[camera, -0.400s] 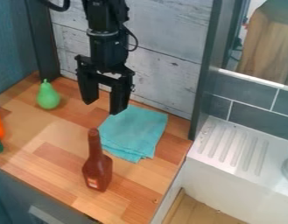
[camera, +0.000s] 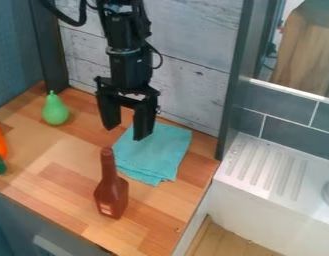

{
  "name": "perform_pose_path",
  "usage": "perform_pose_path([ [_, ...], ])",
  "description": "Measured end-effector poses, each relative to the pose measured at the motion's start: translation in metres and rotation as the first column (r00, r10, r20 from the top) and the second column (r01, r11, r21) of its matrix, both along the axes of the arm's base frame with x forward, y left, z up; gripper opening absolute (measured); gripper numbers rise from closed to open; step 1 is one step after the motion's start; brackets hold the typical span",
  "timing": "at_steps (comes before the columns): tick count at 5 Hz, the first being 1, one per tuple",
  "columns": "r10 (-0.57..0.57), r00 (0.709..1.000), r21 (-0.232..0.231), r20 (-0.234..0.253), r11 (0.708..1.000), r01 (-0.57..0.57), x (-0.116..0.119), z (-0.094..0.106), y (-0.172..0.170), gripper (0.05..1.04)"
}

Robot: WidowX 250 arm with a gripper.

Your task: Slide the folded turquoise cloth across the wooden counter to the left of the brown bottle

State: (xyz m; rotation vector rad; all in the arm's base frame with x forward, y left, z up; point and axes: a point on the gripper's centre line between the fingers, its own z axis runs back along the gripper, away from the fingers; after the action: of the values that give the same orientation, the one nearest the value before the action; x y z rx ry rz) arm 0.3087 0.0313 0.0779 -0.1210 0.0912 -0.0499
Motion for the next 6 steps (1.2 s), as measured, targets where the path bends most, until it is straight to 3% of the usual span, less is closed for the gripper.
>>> perform_pose_path([
  [1, 0.019, 0.996, 0.013, 0.085, 1.0, -0.02, 0.015, -0.004, 0.004, 1.001],
  [3, 0.042, 0.995, 0.108, 0.093, 0.993, -0.052, 0.037, -0.036, -0.003, 1.001],
  [5, 0.092, 0.991, 0.119, 0.098, 0.987, -0.103, 0.047, -0.054, -0.005, 1.001],
  [6, 0.088, 0.987, 0.102, 0.135, 0.99, -0.102, 0.049, -0.062, -0.006, 1.001],
])
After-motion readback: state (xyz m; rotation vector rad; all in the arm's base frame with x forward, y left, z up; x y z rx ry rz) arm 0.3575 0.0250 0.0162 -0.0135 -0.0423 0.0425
